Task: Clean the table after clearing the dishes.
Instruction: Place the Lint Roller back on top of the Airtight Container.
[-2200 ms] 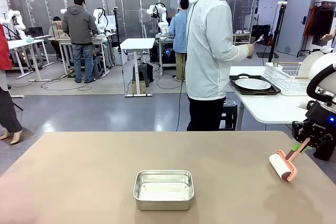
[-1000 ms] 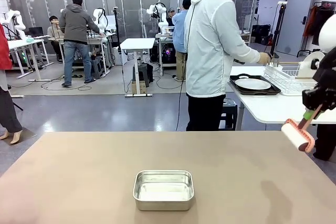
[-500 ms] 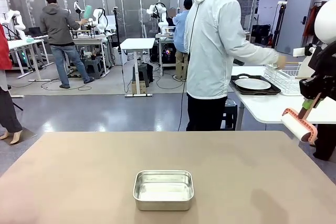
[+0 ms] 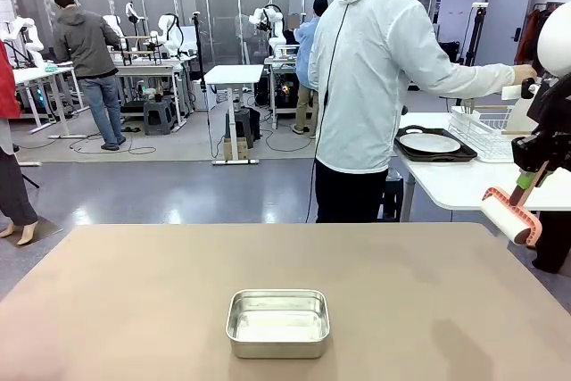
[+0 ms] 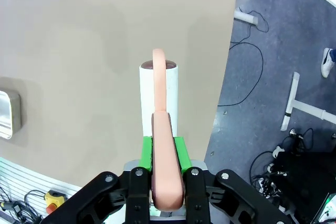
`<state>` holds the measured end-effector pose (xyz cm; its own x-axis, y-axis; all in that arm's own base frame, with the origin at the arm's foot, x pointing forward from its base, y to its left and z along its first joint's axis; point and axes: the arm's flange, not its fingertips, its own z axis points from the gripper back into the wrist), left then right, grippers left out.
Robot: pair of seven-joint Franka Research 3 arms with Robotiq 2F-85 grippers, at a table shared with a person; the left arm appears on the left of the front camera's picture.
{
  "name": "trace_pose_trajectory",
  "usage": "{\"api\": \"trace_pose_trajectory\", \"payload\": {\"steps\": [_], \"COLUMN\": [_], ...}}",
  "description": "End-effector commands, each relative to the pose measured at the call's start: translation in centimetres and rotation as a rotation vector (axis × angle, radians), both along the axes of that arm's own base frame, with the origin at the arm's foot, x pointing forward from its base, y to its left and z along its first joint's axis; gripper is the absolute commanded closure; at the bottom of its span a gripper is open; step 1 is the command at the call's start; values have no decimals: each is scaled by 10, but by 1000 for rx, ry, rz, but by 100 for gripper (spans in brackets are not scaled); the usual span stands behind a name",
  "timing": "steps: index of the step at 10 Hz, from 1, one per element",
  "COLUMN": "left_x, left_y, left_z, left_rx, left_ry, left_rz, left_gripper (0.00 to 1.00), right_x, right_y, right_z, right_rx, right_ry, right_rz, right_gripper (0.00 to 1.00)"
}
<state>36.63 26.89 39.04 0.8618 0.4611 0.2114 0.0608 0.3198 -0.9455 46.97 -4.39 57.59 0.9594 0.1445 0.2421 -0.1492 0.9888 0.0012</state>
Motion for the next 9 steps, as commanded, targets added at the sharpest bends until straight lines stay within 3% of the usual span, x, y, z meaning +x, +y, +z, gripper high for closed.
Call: {"api": "trace_pose_trajectory", "payload": {"steps": [1,6,7,8,9], "left_x": [-3,-3,-3,-3,-3], "left_y": [0,0,0,0,0], "left_z": [5,5,5,5,5], "left_rx": [-7,-7,-7,-7,-7], "left_ry": [8,8,8,8,8], "left_rz": [4,4,4,4,4], "left_gripper": [0,0,0,0,0], "right_x": [-1,0,-8,-12,-11], "right_y": [2,1,38,81,122], "right_z": [2,0,17,33,45], "right_rx": [21,0,-105,-145,-212], "right_ry": [-4,0,-129,-197,-219], "right_rz": [15,2,307,529,706], "right_gripper": [80,80,80,80,80]}}
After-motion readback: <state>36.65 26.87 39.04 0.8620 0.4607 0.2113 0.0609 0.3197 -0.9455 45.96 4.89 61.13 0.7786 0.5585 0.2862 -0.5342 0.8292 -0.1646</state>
